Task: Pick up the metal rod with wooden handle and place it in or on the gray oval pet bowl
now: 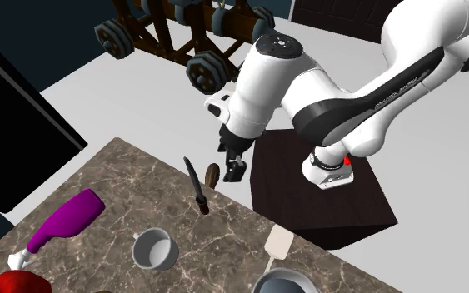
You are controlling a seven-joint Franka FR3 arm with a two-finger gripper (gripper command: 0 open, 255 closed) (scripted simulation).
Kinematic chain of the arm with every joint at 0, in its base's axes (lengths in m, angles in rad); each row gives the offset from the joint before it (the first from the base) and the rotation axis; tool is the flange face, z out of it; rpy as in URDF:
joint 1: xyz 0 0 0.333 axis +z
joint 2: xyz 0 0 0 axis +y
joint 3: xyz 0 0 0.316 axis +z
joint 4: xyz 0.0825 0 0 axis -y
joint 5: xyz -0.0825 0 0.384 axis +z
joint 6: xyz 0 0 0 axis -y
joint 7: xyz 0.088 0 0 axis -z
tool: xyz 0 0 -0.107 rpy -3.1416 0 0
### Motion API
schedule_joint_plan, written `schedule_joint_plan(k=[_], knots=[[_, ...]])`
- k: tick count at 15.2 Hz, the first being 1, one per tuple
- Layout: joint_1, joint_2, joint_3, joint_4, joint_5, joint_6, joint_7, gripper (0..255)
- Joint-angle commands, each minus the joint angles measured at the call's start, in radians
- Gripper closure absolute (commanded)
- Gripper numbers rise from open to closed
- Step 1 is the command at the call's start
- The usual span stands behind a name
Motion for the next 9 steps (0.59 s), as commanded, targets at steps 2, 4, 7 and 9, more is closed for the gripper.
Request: schedule_joint_plan(k=[2,4,7,9], knots=[[0.002,0.078,0.058,0.017,0.003,0.127,0.06,0],[-0.003,0.129,0.097,0.034,-0.007,0.202,0.102,0],[-0.011,0.169,0.123,0.043,-0.02,0.256,0.13,0],[-0.018,0.193,0.13,0.037,-0.027,0.285,0.135,0]])
